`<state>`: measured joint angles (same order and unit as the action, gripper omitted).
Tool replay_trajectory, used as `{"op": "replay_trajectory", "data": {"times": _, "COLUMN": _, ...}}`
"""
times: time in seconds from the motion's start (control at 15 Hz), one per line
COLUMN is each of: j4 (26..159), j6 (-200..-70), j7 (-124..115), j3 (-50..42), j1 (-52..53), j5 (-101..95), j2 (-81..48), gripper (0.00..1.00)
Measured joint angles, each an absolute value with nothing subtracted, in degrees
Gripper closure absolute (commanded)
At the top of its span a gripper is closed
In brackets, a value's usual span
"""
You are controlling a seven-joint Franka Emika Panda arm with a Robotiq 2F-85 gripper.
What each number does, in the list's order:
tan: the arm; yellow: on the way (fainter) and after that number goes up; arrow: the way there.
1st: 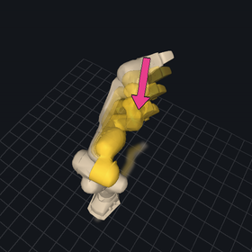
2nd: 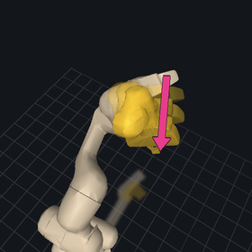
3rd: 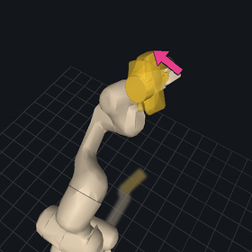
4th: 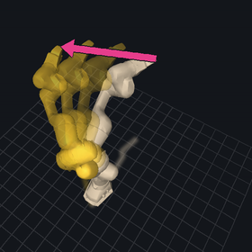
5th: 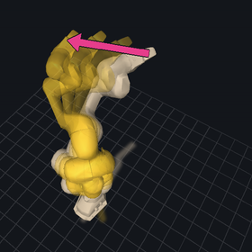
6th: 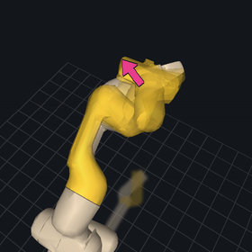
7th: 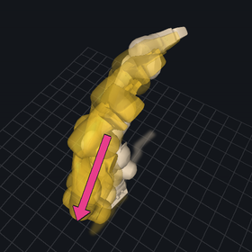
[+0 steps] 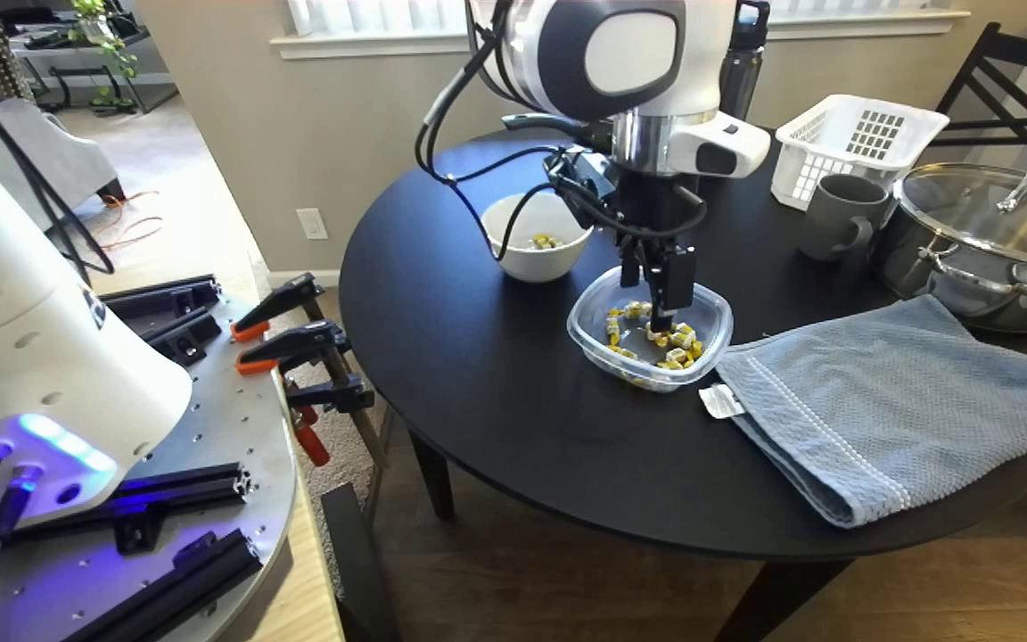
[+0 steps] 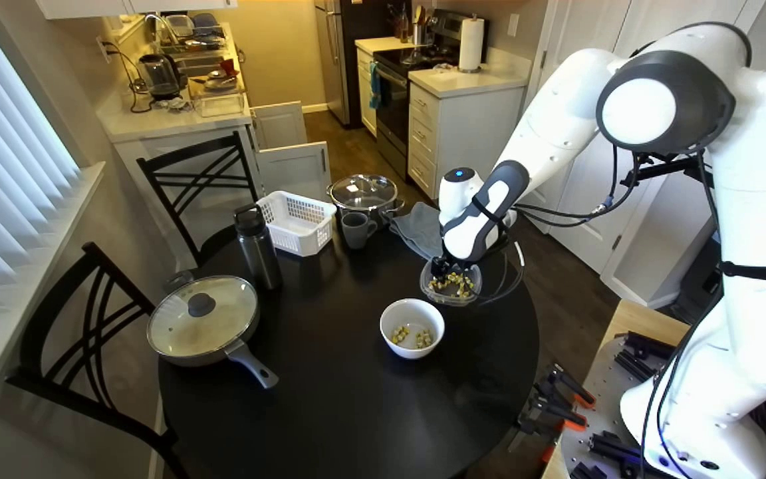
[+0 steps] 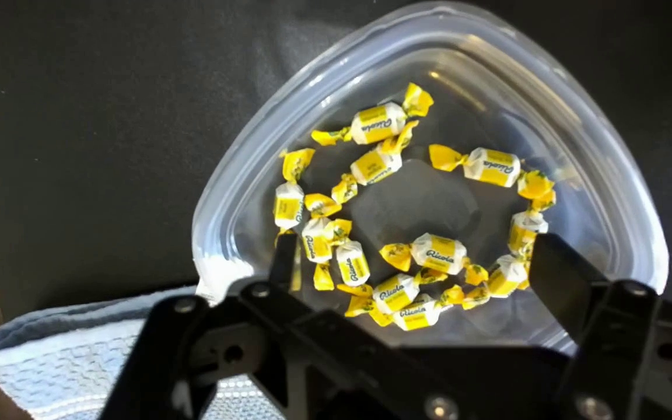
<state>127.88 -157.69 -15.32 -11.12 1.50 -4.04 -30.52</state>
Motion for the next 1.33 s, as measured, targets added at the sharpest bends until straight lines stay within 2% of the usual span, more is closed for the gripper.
{"op": "replay_trajectory", "data": {"times": 0.27, "j4": 124.08, "j6": -157.65, "j7": -15.58, "j3": -11.12, "j1": 1.51, "j5": -2.94, "j2": -36.03, "gripper": 0.0}}
{"op": "replay_trajectory", "data": {"times": 0.33, "j4": 123.28, "j6": -157.65, "j7": -15.58, "j3": -11.09, "j1": 1.5, "j5": -2.49, "j2": -37.22, "gripper": 0.25}}
{"op": "replay_trajectory", "data": {"times": 0.4, "j4": 122.52, "j6": -157.65, "j7": -15.58, "j3": -11.02, "j1": 1.47, "j5": -2.03, "j2": -38.3, "gripper": 0.26}}
{"op": "replay_trajectory", "data": {"times": 1.13, "j4": 118.92, "j6": -157.43, "j7": -15.58, "j3": -10.44, "j1": 1.42, "j5": -0.17, "j2": -41.49, "gripper": 0.98}}
{"op": "replay_trajectory", "data": {"times": 1.33, "j4": 118.49, "j6": -157.17, "j7": -15.58, "j3": -10.07, "j1": 1.44, "j5": -0.17, "j2": -41.44, "gripper": 1.0}}
